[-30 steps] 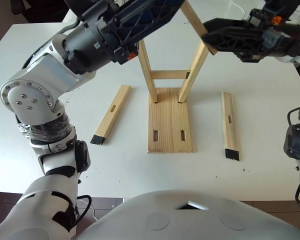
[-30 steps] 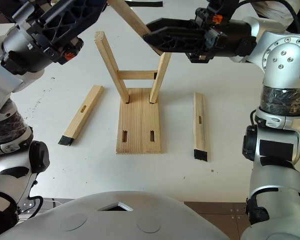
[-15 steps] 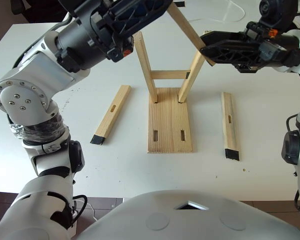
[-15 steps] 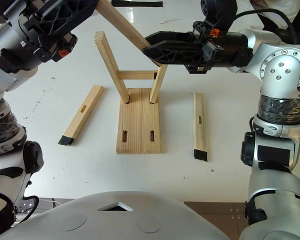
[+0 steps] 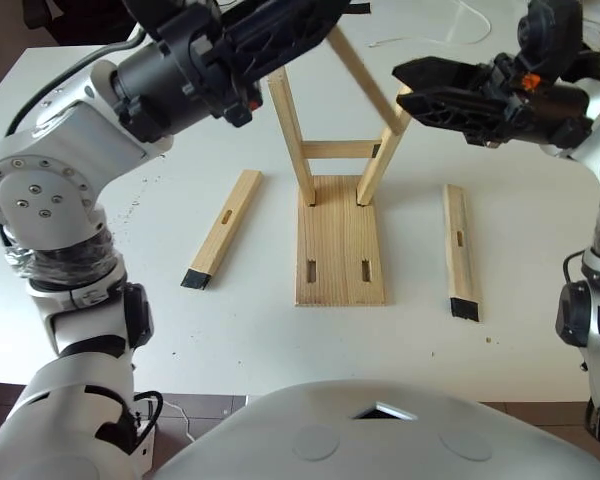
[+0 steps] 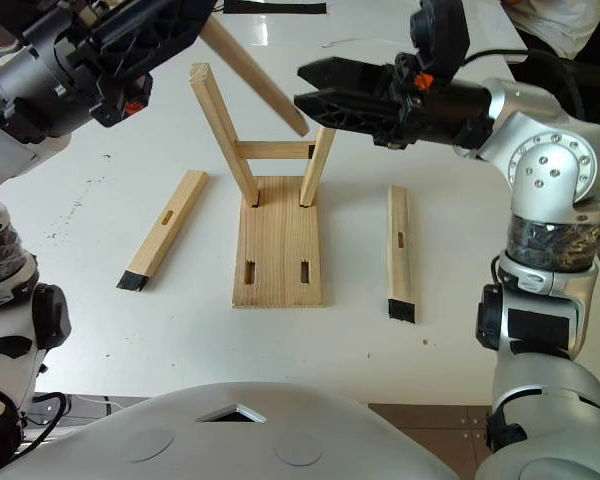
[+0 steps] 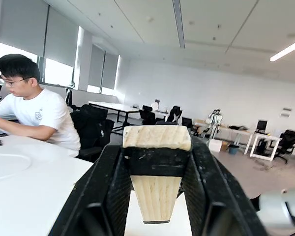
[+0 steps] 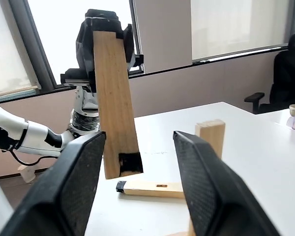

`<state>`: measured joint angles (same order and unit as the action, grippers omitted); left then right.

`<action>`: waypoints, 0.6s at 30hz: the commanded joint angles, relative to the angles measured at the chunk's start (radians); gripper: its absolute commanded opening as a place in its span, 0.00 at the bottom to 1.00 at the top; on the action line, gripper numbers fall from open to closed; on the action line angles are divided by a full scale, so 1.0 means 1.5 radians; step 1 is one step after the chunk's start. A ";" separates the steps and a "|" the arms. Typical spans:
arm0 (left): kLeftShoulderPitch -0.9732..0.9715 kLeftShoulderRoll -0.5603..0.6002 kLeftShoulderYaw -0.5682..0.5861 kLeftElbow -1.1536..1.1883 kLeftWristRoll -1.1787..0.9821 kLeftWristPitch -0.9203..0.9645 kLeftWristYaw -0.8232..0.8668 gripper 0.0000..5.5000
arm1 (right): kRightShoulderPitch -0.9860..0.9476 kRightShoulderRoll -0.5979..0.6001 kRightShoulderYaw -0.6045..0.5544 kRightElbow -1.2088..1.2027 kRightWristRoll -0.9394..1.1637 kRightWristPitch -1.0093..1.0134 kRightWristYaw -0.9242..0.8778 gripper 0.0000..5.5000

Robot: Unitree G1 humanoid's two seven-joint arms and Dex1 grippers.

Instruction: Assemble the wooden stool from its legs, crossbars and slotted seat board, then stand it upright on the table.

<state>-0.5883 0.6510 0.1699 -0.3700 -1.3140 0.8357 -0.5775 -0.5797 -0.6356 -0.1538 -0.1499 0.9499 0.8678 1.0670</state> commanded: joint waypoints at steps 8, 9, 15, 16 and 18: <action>0.230 0.282 -0.101 0.376 0.555 -0.412 -0.373 0.24 | 0.190 0.111 -0.128 -0.216 0.022 -0.099 -0.232 0.46; 0.242 0.284 -0.095 0.397 0.570 -0.427 -0.385 0.24 | 0.198 0.117 -0.134 -0.221 0.026 -0.105 -0.246 0.46; 0.241 0.278 -0.079 0.441 0.597 -0.435 -0.451 0.24 | 0.249 0.167 -0.158 -0.238 0.069 -0.128 -0.341 0.46; 0.254 0.272 -0.074 0.420 0.589 -0.425 -0.451 0.24 | 0.252 0.166 -0.152 -0.235 0.069 -0.127 -0.344 0.46; 0.280 0.258 -0.066 0.374 0.574 -0.403 -0.448 0.24 | 0.252 0.163 -0.142 -0.230 0.070 -0.129 -0.348 0.46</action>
<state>-0.2101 1.0590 0.0482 0.2731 -0.4252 0.1912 -1.2470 -0.2058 -0.3877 -0.3823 -0.4975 1.0457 0.6796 0.5574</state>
